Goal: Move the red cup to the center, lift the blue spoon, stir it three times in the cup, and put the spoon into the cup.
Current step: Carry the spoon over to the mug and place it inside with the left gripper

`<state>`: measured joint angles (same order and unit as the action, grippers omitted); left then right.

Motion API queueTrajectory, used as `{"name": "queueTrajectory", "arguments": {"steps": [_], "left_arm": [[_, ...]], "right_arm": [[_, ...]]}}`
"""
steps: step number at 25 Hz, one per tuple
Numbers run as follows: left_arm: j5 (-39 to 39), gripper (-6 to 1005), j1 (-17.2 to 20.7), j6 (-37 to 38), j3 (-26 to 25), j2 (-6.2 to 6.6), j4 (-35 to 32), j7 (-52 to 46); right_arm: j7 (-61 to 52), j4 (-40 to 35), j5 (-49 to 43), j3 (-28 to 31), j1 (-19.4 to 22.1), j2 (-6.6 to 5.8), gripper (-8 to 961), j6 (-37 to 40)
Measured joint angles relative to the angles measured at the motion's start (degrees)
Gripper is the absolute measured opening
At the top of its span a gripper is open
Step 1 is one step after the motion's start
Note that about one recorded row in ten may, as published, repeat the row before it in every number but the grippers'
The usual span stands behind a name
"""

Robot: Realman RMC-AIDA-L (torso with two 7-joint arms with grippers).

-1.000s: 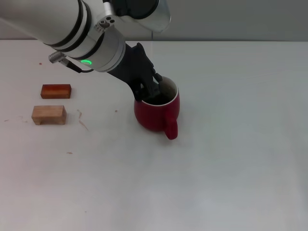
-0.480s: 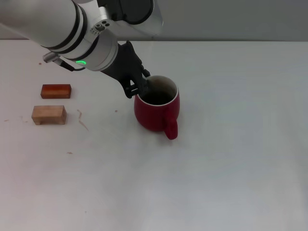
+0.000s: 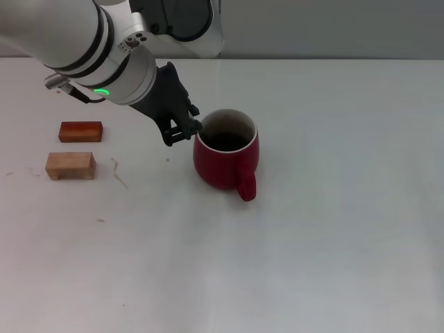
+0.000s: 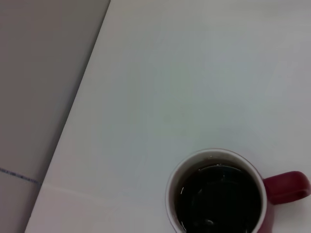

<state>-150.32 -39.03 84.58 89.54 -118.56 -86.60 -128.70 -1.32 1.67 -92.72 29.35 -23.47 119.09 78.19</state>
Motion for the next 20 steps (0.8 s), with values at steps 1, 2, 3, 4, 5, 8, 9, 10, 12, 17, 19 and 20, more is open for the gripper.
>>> {"name": "queueTrajectory", "arguments": {"steps": [1, 2, 3, 4, 5, 8, 9, 10, 12, 17, 19, 20], "left_arm": [[-0.01, 161, 0.06, 0.57, -0.04, 0.0, -0.22, 0.04], [-0.01, 161, 0.08, 1.06, -0.08, 0.0, -0.39, 0.11], [-0.03, 161, 0.08, 1.56, -0.11, 0.0, -0.57, 0.18], [-0.03, 161, 0.09, 2.14, -0.14, 0.0, -0.86, 0.25], [-0.03, 161, 0.12, 2.63, -0.15, 0.0, -1.14, 0.31], [0.22, 161, 0.35, 3.88, -0.16, 0.0, -2.05, 0.51], [0.38, 161, 0.43, 4.13, -0.16, 0.0, -2.34, 0.56], [0.72, 161, 0.59, 4.37, -0.16, 0.0, -2.77, 0.6], [1.81, 161, 0.75, 4.49, -0.08, 0.0, -3.22, 0.64], [5.13, 161, 0.99, 3.29, -0.1, 0.0, -3.29, 0.66], [6.49, 161, 1.24, 2.04, 0.0, 0.0, -3.25, 0.71], [6.83, 161, 1.34, 1.47, 0.11, 0.0, -3.11, 0.71]], "right_arm": [[0.0, 0.0, 0.0, -0.01, 0.0, 0.0, 670, 0.01], [0.0, 0.0, 0.0, -0.03, 0.0, 0.0, 671, 0.01], [0.0, 0.0, 0.0, -0.06, 0.0, 0.0, 671, 0.02], [0.0, 0.0, 0.0, -0.08, 0.0, 0.0, 671, 0.03], [0.0, 0.0, 0.0, -0.08, 0.0, 0.0, 671, 0.04], [0.0, 0.0, 0.0, -0.09, 0.0, 0.0, 671, 0.05], [0.0, 0.0, 0.0, -0.09, 0.0, 0.0, 671, 0.04], [0.0, 0.0, 0.0, -0.09, 0.0, 0.0, 670, 0.04], [0.0, 0.0, 0.0, -0.09, -0.01, 0.0, 670, 0.05], [0.0, 0.0, 0.0, -0.49, -0.1, 0.0, 670, 0.04], [0.0, 0.0, 0.0, -0.53, -0.15, 0.0, 669, 0.05], [0.0, 0.0, 0.0, -0.53, -0.15, 0.0, 669, 0.05]]}}
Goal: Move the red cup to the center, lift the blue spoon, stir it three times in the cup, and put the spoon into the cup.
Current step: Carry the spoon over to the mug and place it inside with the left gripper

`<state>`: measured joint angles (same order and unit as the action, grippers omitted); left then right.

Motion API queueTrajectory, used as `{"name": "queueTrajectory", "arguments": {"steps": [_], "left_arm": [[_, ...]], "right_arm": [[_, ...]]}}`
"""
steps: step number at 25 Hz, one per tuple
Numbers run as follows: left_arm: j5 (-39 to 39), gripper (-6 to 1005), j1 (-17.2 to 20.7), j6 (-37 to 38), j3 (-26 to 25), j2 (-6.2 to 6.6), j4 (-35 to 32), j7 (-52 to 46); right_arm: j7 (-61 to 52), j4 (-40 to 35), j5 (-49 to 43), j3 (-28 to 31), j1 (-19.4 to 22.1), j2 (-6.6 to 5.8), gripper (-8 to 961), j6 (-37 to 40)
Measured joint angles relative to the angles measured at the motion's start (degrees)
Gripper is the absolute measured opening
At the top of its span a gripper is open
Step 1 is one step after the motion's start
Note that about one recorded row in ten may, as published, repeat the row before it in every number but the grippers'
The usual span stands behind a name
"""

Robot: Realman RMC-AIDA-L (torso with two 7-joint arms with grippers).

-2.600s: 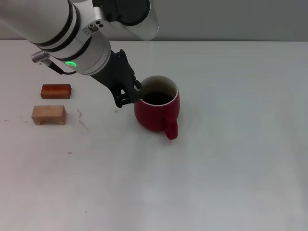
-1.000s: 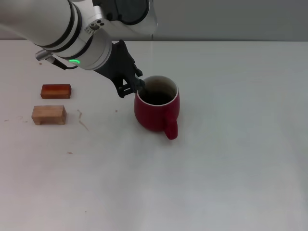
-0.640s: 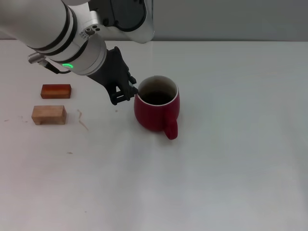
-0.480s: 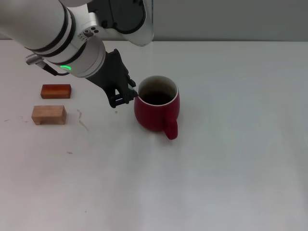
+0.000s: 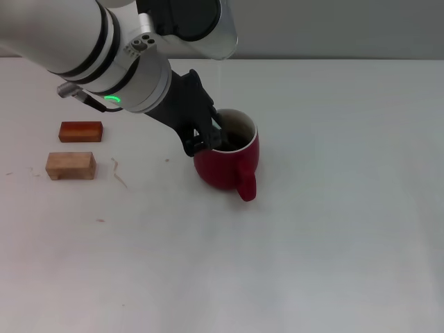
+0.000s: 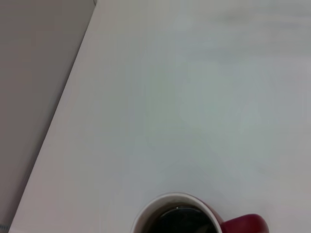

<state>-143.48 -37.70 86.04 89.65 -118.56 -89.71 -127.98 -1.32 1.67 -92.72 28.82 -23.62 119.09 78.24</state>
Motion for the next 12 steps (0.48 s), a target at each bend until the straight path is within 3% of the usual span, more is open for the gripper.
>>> {"name": "queueTrajectory", "arguments": {"steps": [12], "left_arm": [[2.07, 196, 2.14, -5.44, 1.62, 0.0, 0.58, 0.18]], "right_arm": [[0.0, 0.0, 0.0, 0.0, 0.15, -0.06, 671, -0.01]]}}
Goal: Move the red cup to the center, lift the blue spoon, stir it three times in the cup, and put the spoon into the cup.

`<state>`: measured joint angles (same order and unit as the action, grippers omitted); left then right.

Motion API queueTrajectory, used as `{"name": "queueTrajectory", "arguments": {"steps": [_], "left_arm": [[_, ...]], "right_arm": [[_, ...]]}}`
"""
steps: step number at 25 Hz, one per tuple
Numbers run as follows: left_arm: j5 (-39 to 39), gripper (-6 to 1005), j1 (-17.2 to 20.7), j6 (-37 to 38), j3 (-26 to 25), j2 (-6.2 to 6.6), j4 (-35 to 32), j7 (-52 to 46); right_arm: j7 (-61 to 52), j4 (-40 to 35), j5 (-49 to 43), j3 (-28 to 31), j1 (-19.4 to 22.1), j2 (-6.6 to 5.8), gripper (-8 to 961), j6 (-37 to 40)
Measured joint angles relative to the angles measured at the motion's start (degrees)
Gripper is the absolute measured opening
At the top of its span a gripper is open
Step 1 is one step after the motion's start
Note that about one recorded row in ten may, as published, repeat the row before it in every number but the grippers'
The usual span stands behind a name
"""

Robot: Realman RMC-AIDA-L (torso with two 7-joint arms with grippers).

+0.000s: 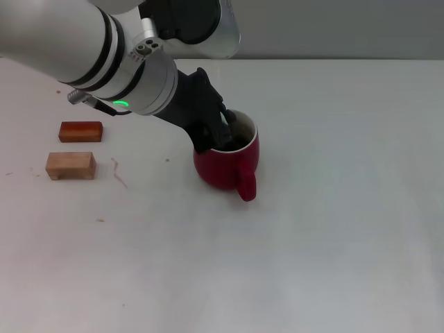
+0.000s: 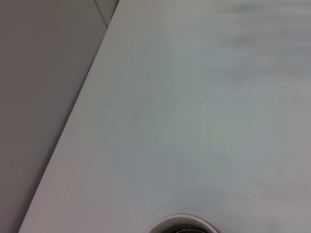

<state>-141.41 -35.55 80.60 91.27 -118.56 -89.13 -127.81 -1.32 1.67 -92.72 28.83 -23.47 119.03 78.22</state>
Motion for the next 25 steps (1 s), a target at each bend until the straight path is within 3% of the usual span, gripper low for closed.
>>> {"name": "queueTrajectory", "arguments": {"steps": [17, 24, 25], "left_arm": [[-0.04, 276, 0.31, 0.5, -0.33, 0.16, -0.65, -0.13], [6.16, 275, 2.22, -0.55, -10.74, 0.23, -5.33, 1.56], [12.99, 276, 3.4, -2.13, -17.56, 0.25, -5.18, 4.13]], "right_arm": [[0.0, -0.27, 0.0, -0.09, 0.0, -0.12, 670, 0.0], [0.0, -0.44, 0.06, -0.02, -0.11, -0.17, 671, -0.11], [0.0, -0.49, 0.18, 0.18, -0.02, -0.19, 671, -0.11]]}}
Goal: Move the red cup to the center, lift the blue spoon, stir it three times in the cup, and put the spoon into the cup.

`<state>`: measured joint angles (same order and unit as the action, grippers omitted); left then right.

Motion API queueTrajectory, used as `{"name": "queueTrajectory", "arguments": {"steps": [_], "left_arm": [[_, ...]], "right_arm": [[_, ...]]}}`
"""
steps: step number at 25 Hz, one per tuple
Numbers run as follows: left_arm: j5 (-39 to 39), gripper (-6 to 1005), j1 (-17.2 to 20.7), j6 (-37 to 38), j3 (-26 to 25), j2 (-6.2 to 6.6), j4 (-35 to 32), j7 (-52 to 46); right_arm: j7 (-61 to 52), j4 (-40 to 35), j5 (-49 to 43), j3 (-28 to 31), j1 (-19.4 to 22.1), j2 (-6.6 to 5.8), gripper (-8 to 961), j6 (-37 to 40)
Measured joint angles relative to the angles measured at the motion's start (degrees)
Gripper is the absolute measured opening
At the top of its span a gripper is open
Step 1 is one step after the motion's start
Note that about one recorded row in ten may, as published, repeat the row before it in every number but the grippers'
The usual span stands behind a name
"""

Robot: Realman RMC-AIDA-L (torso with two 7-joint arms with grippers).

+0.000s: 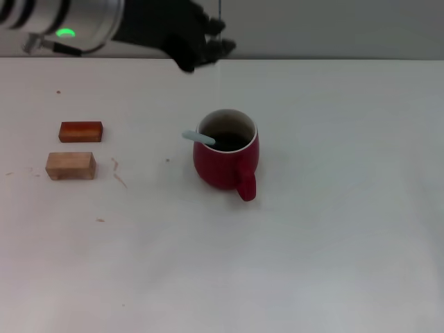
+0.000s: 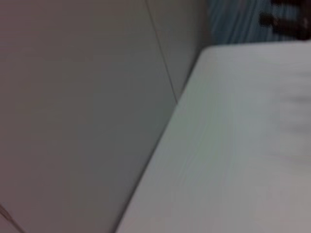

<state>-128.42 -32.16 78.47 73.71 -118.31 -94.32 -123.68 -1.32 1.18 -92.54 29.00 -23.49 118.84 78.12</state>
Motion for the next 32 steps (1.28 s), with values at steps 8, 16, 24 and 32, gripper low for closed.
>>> {"name": "queueTrajectory", "arguments": {"steps": [8, 16, 24, 32], "left_arm": [[37.52, 279, 4.63, -9.16, -22.67, 0.26, 19.11, 18.92], [67.9, 282, 2.44, -3.56, -38.97, 0.95, 54.22, 48.35], [86.24, 282, 2.23, -0.66, -42.63, 0.18, 73.33, 89.25], [89.72, 282, 0.87, -9.61, -42.62, 0.18, 81.16, 112.65]], "right_arm": [[0.0, -0.19, 0.5, 1.27, 1.09, -0.01, 670, 0.03], [0.0, -0.8, 0.53, 5.29, 1.38, -0.01, 669, 0.21], [0.0, -2.16, 0.53, 9.18, 1.01, -0.01, 670, 0.35], [0.0, -2.51, 0.6, 15.93, 1.08, -0.01, 670, 0.76]]}}
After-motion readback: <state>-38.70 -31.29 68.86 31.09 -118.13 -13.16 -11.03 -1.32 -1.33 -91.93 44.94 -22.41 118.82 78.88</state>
